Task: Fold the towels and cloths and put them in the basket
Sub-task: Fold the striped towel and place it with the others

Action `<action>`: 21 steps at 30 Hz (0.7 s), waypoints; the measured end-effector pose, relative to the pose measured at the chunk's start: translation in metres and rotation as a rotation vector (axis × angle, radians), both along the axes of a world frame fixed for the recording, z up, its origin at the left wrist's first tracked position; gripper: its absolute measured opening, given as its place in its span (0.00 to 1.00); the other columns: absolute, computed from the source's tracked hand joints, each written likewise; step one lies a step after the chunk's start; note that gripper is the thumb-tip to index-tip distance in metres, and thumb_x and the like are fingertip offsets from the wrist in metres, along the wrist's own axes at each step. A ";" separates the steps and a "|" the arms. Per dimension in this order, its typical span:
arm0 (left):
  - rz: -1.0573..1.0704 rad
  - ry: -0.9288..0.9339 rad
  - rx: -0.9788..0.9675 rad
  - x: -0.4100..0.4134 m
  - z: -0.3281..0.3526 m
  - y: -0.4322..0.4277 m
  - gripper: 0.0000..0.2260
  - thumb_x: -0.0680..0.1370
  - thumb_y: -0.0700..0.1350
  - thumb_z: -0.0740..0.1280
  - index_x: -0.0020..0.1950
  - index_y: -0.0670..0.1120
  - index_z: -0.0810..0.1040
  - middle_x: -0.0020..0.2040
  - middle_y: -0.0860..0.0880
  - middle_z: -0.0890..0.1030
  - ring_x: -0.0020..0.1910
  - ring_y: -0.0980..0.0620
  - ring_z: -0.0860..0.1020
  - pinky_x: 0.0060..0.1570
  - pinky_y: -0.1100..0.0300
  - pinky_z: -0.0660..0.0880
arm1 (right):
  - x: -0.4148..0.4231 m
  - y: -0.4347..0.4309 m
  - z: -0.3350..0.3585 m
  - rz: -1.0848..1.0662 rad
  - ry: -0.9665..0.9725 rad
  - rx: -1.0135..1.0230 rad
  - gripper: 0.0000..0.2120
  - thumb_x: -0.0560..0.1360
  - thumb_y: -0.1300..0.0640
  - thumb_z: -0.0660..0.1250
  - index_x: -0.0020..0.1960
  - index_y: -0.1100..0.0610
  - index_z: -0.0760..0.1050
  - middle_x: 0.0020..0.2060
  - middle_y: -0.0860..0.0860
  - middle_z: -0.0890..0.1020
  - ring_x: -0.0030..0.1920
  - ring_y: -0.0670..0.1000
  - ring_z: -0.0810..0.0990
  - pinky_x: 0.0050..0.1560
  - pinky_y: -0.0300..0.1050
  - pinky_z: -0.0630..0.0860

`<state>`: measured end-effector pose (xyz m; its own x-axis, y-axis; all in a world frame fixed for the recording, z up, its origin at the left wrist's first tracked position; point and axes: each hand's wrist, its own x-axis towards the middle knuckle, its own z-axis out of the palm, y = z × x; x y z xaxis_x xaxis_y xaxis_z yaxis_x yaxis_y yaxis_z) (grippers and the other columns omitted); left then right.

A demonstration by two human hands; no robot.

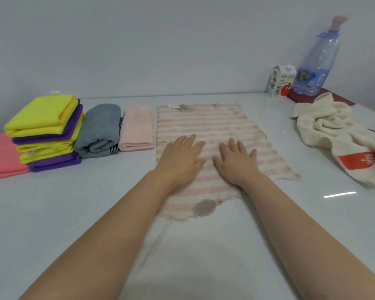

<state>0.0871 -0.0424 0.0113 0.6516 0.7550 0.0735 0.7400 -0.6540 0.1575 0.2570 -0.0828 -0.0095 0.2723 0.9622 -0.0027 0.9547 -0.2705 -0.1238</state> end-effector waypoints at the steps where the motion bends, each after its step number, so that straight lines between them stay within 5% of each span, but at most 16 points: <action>1: 0.005 0.069 -0.013 -0.001 -0.009 0.002 0.25 0.82 0.59 0.48 0.78 0.54 0.50 0.79 0.49 0.47 0.77 0.46 0.44 0.74 0.44 0.46 | 0.001 0.000 -0.001 0.012 -0.015 -0.039 0.30 0.80 0.40 0.44 0.78 0.51 0.46 0.78 0.53 0.46 0.77 0.56 0.45 0.72 0.65 0.44; 3: 0.042 0.144 -0.096 -0.005 -0.020 0.004 0.28 0.80 0.63 0.44 0.77 0.57 0.43 0.78 0.50 0.39 0.76 0.48 0.36 0.74 0.44 0.38 | 0.004 -0.001 -0.001 0.026 -0.018 -0.086 0.31 0.79 0.38 0.43 0.78 0.50 0.45 0.78 0.52 0.45 0.77 0.56 0.45 0.73 0.64 0.45; 6: 0.051 0.192 -0.154 -0.008 -0.022 0.003 0.29 0.79 0.66 0.43 0.77 0.58 0.42 0.78 0.51 0.40 0.77 0.48 0.38 0.74 0.44 0.39 | 0.006 -0.005 0.004 0.037 -0.015 -0.132 0.31 0.79 0.37 0.44 0.77 0.50 0.46 0.78 0.51 0.47 0.77 0.55 0.46 0.73 0.64 0.48; 11: 0.105 -0.043 0.075 -0.007 -0.015 0.003 0.25 0.81 0.59 0.47 0.77 0.53 0.53 0.74 0.47 0.63 0.72 0.45 0.61 0.70 0.46 0.57 | 0.003 -0.008 0.011 0.005 -0.107 0.108 0.23 0.80 0.45 0.47 0.68 0.57 0.65 0.67 0.56 0.70 0.65 0.58 0.67 0.62 0.55 0.65; 15: 0.069 0.079 -0.038 -0.002 -0.020 0.008 0.27 0.81 0.61 0.44 0.78 0.56 0.43 0.79 0.49 0.44 0.77 0.47 0.42 0.74 0.44 0.43 | 0.005 -0.004 0.002 -0.002 -0.032 -0.045 0.29 0.80 0.41 0.43 0.77 0.52 0.48 0.77 0.55 0.49 0.76 0.58 0.48 0.73 0.63 0.46; 21: 0.106 0.042 -0.066 0.008 -0.006 0.029 0.27 0.81 0.60 0.46 0.78 0.54 0.44 0.79 0.49 0.45 0.77 0.48 0.42 0.75 0.45 0.45 | 0.003 0.017 0.006 0.022 0.020 -0.038 0.29 0.81 0.41 0.44 0.77 0.54 0.51 0.77 0.55 0.50 0.76 0.58 0.49 0.73 0.63 0.47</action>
